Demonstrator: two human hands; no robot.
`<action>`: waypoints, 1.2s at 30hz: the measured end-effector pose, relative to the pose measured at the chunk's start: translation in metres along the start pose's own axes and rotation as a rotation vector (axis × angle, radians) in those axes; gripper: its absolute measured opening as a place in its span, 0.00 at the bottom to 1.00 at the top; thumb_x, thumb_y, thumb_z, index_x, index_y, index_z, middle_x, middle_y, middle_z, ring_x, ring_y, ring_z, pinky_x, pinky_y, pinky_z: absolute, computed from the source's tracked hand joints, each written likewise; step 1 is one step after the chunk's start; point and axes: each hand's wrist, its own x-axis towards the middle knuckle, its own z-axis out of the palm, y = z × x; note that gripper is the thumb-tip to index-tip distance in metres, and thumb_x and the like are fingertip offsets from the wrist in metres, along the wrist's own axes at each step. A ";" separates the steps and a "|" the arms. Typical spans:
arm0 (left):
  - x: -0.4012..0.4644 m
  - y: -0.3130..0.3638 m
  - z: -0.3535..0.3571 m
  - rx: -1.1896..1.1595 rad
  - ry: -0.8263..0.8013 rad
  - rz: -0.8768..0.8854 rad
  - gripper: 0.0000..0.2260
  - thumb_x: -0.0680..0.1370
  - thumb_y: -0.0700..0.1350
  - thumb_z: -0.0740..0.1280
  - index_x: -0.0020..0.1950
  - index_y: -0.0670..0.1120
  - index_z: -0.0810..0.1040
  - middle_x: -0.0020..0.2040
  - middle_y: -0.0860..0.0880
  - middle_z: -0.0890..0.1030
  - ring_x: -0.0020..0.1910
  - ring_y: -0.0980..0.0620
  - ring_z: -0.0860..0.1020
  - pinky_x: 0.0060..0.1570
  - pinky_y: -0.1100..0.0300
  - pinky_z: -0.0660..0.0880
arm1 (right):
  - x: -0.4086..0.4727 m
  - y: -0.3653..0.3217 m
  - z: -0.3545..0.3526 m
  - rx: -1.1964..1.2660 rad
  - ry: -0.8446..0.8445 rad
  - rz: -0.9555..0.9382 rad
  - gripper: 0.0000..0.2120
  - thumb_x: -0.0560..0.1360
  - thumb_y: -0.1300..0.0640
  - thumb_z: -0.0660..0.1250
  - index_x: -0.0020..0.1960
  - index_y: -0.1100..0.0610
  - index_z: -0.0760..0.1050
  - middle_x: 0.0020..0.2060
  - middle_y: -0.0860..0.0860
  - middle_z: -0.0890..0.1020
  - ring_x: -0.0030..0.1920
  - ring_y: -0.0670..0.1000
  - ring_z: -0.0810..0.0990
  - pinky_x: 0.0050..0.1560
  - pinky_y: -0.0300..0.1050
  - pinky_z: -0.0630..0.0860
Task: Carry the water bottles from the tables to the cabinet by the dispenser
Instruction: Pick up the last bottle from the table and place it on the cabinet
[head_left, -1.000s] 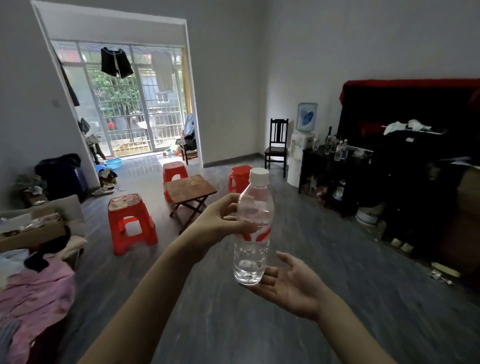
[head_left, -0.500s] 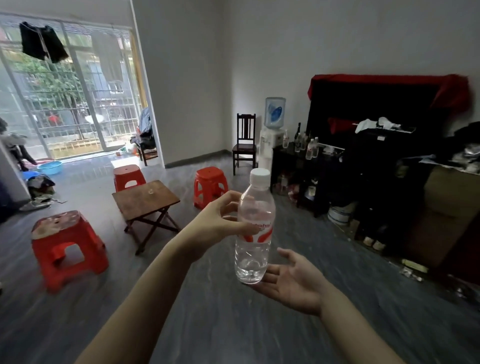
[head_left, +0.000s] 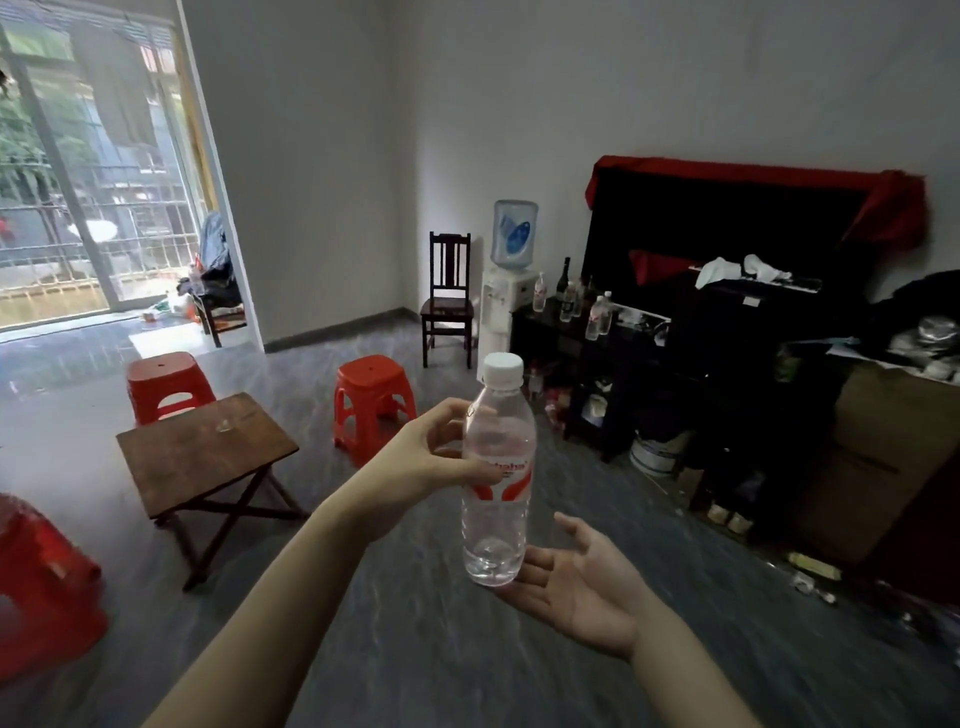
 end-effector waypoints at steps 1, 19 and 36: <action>0.017 -0.004 -0.003 0.004 -0.013 -0.003 0.23 0.72 0.34 0.75 0.64 0.49 0.76 0.55 0.51 0.85 0.55 0.52 0.84 0.53 0.59 0.82 | 0.010 -0.011 -0.005 0.001 0.008 -0.009 0.35 0.79 0.44 0.58 0.69 0.75 0.67 0.65 0.71 0.74 0.67 0.68 0.73 0.69 0.57 0.69; 0.402 -0.051 -0.017 0.010 -0.128 0.005 0.25 0.73 0.33 0.74 0.68 0.48 0.74 0.60 0.48 0.84 0.59 0.50 0.83 0.58 0.55 0.80 | 0.209 -0.299 -0.120 0.052 0.062 -0.112 0.36 0.79 0.42 0.58 0.69 0.74 0.68 0.65 0.70 0.75 0.67 0.67 0.74 0.66 0.57 0.74; 0.700 -0.115 -0.189 0.036 -0.081 0.035 0.30 0.66 0.45 0.80 0.65 0.52 0.76 0.59 0.48 0.84 0.60 0.48 0.82 0.57 0.52 0.81 | 0.500 -0.521 -0.113 0.013 0.055 0.003 0.37 0.76 0.45 0.63 0.70 0.75 0.64 0.64 0.72 0.74 0.66 0.69 0.74 0.70 0.60 0.69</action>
